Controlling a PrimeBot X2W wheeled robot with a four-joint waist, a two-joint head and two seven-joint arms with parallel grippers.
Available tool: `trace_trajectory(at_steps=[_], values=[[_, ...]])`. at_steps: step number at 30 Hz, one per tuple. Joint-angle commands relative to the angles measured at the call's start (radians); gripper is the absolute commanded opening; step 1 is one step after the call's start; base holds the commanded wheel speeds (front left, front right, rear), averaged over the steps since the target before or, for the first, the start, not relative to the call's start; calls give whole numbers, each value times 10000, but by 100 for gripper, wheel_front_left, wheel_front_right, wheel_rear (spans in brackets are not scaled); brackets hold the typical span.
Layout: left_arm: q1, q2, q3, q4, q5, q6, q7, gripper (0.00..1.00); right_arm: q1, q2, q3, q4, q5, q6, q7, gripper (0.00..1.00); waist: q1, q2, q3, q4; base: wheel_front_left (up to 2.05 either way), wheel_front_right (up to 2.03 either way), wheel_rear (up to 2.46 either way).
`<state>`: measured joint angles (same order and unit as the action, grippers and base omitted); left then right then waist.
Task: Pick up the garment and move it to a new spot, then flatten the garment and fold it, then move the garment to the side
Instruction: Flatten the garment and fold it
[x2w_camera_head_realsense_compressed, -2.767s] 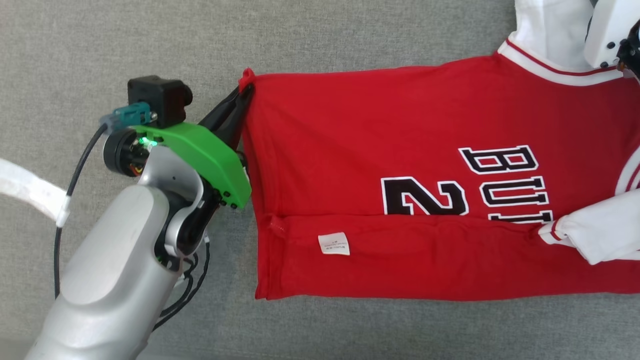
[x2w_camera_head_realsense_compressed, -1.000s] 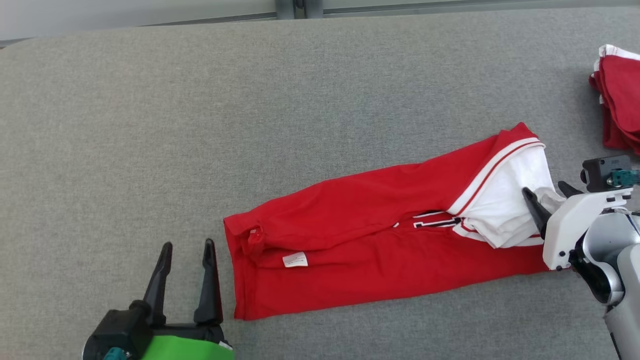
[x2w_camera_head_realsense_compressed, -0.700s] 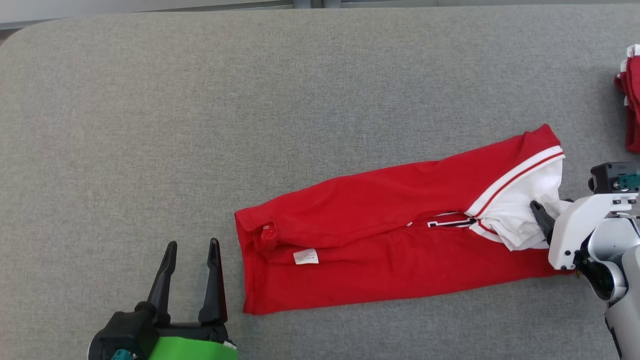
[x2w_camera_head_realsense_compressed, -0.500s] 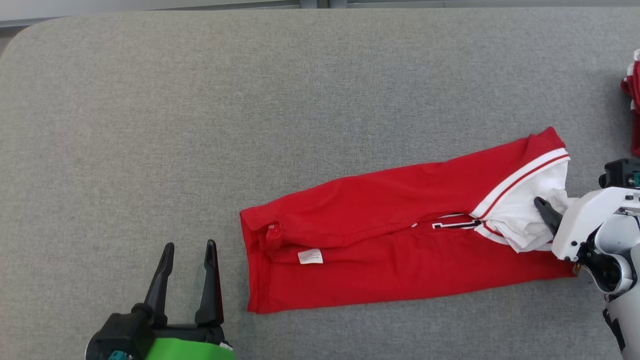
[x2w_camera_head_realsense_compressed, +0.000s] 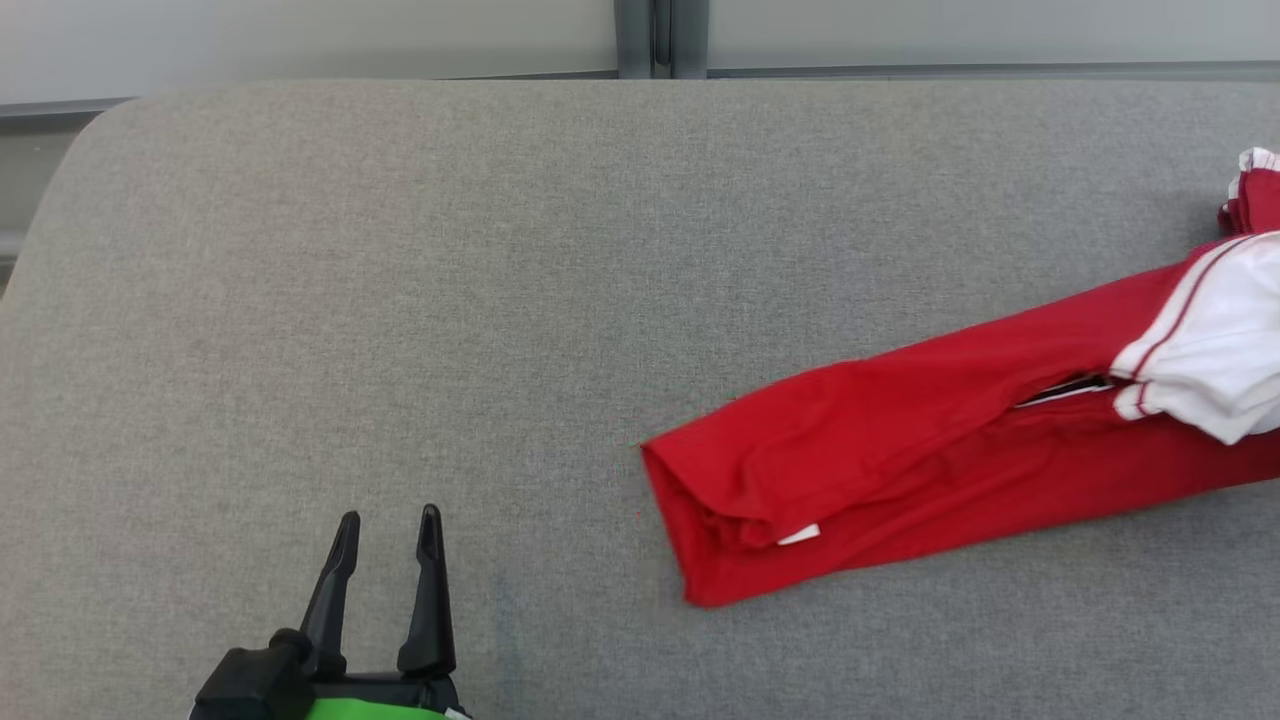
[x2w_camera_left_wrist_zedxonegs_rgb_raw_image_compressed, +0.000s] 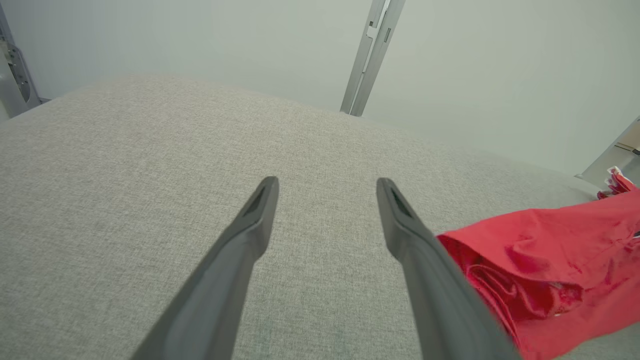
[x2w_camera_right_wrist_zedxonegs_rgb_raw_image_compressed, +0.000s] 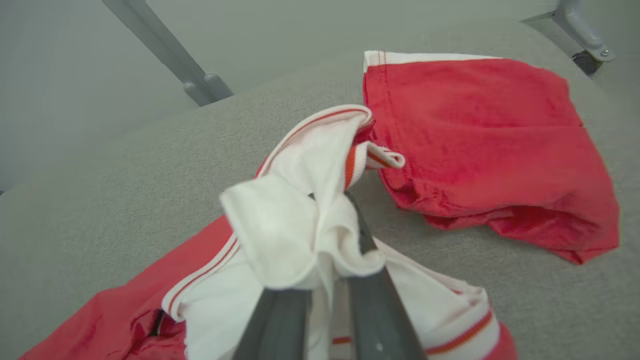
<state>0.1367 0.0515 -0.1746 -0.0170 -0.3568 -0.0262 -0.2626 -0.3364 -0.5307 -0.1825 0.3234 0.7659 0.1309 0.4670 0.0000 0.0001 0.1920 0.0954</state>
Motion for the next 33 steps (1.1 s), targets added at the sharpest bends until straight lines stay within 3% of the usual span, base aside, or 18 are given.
trace_trajectory(at_steps=[1, 6, 13, 17, 24, 33], values=[[142, -6, -1, 11, -2, 11, -26, 100, 208, -178, -286, -265, 55, -5, 67, 0, 0, -1, -120, 0, 0, 0, 0], [209, -4, -29, 108, -69, -9, -26, 100, 558, -259, -183, -1643, 88, -2, 510, 0, 0, -1, -193, -22, 0, 0, 0], [-1, -1, -228, 303, -44, -70, -28, 100, 822, 966, 2756, -3468, 41, -2, 1096, 0, 0, -1, -151, -164, 0, 0, 0], [-105, 1, -263, 483, -76, 7, -26, 100, 905, 1920, 4293, -3100, -190, -4, 678, 0, 0, -1, -136, -152, 0, 0, 0], [22, 0, -202, 753, -38, -13, -28, 100, 1097, 3365, 5166, -1788, -524, -2, -760, 0, 0, -1, -180, -5, 0, 0, 0], [122, 0, -150, 892, 35, -51, -26, 100, 1210, 3684, 5365, -1297, -680, -2, -1249, 0, 0, -1, -284, -149, 0, 0, 0]])
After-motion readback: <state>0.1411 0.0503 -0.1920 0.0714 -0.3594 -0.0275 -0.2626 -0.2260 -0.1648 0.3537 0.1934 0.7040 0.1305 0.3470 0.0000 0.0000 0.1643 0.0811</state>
